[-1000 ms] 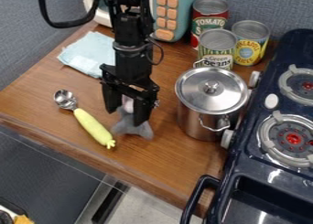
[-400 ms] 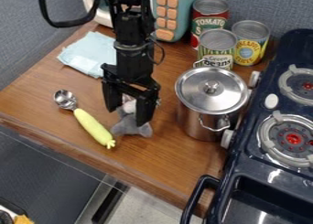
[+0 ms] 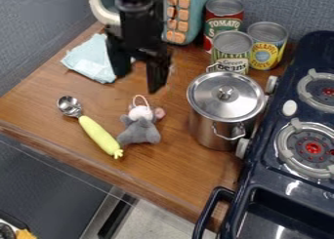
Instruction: Move the object downward of the table
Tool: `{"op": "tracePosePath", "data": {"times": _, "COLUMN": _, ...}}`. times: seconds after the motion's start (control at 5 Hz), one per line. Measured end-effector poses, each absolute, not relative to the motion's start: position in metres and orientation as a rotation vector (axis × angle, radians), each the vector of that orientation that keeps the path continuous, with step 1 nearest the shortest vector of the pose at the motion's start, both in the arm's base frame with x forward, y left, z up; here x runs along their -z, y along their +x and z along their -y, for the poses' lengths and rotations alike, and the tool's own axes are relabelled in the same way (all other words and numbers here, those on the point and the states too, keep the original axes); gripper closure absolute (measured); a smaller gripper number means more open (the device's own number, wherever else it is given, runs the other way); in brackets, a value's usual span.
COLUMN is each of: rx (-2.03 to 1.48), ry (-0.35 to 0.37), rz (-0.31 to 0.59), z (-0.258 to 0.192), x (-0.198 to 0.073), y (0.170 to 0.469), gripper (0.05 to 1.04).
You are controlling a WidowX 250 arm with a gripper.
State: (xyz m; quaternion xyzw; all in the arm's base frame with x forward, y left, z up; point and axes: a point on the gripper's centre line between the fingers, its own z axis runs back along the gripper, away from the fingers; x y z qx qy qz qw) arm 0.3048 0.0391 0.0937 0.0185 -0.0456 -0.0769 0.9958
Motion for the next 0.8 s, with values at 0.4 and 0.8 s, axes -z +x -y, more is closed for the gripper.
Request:
{"op": "tracePosePath", "data": {"times": 0.4, "rx": 0.143, "ry": 0.034, "rz": 0.016, "z": -0.044, "x": -0.090, "y": 0.337, "gripper": 0.083}}
{"op": "tracePosePath", "data": {"times": 0.8, "rx": 0.149, "ry": 0.024, "rz": -0.032, "z": -0.051, "x": -0.086, "y": 0.343, "gripper": 0.083}}
